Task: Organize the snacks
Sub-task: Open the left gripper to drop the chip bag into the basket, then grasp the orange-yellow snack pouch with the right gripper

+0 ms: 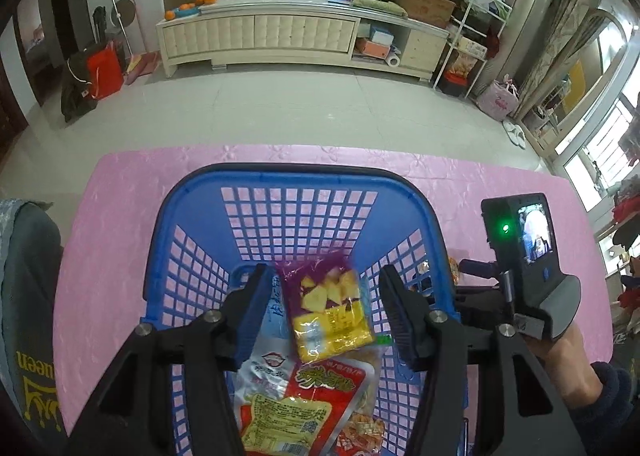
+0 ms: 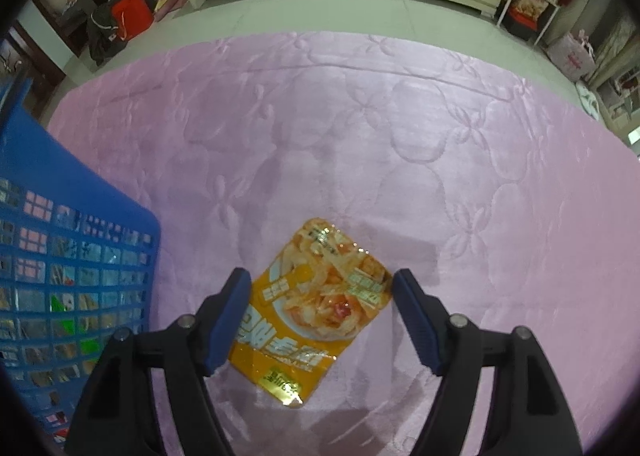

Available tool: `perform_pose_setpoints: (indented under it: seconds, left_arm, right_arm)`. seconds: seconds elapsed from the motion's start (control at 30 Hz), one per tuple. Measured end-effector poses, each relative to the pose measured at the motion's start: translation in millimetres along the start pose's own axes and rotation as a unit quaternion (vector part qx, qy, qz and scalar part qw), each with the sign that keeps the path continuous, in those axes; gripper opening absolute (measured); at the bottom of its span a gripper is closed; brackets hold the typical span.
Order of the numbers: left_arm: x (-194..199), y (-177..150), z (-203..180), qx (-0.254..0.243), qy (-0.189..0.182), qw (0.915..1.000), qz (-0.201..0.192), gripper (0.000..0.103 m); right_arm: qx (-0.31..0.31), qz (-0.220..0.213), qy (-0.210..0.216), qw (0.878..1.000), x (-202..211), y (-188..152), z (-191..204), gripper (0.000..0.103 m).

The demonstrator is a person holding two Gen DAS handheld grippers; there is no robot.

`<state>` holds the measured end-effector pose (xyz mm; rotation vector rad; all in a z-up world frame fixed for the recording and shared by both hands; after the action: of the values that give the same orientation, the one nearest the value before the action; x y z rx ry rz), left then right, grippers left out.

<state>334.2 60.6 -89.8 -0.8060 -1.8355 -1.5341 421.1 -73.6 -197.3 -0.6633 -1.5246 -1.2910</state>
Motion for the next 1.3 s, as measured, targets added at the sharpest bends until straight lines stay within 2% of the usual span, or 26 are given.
perform_pose_setpoints:
  seconds: [0.07,0.17,0.23,0.27,0.3,0.4,0.6,0.83,1.17,1.3]
  left_arm:
    - [1.3,1.1,0.2,0.001,0.002,1.0000,-0.003,0.064]
    - [4.8,1.2,3.2,0.006,0.003,0.9999,-0.009,0.065]
    - [6.3,-2.0,7.5,0.010,0.003,0.9999,-0.009,0.065]
    - [7.0,-4.0,10.1,0.013,0.004,0.9999,-0.009,0.065]
    - [7.6,-5.2,12.4,0.017,0.004,0.9998,-0.009,0.065]
    - [9.7,-9.6,15.0,0.028,0.002,0.9996,-0.007,0.065]
    - [20.0,-16.9,15.3,0.027,-0.003,0.9996,-0.010,0.065]
    - [36.7,-30.6,14.2,0.027,-0.009,0.9995,-0.010,0.065]
    - [81.9,-46.7,16.5,0.013,0.000,0.9993,-0.036,0.065]
    - [98.7,-49.8,21.5,0.011,0.004,0.9988,-0.047,0.065]
  right_arm:
    - [0.017,-0.003,-0.012,1.000,-1.2,-1.8,3.7,0.079]
    - [0.026,-0.011,-0.017,0.999,-1.0,-2.8,5.0,0.078]
    - [0.040,-0.010,-0.014,0.999,0.2,-3.4,8.9,0.072]
    - [0.046,-0.011,-0.011,0.999,2.1,-4.0,10.4,0.059]
    - [0.052,-0.016,-0.008,0.998,5.8,-5.4,11.8,0.036]
    - [0.072,-0.015,-0.006,0.997,8.3,-11.8,16.6,0.025]
    - [0.057,-0.017,0.032,0.998,15.7,-23.3,15.7,0.017]
    - [0.048,-0.030,0.038,0.998,46.2,-37.6,16.2,0.011]
    - [0.057,-0.104,0.045,0.992,141.9,-36.8,29.8,0.010]
    - [0.073,-0.133,0.049,0.987,170.7,-25.4,43.6,0.010]
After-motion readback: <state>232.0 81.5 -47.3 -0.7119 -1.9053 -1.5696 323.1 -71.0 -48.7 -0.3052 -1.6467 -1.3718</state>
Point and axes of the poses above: each gripper's, at about its wrist camera, not at the fingertips, and x roughly against the way its jaws point, z to its left, y to its top, the point moved 6 cm from there along -x, roughly the way its jaws point, and after that the axes turned 7 degrees about -z, right-handed, at the moved point
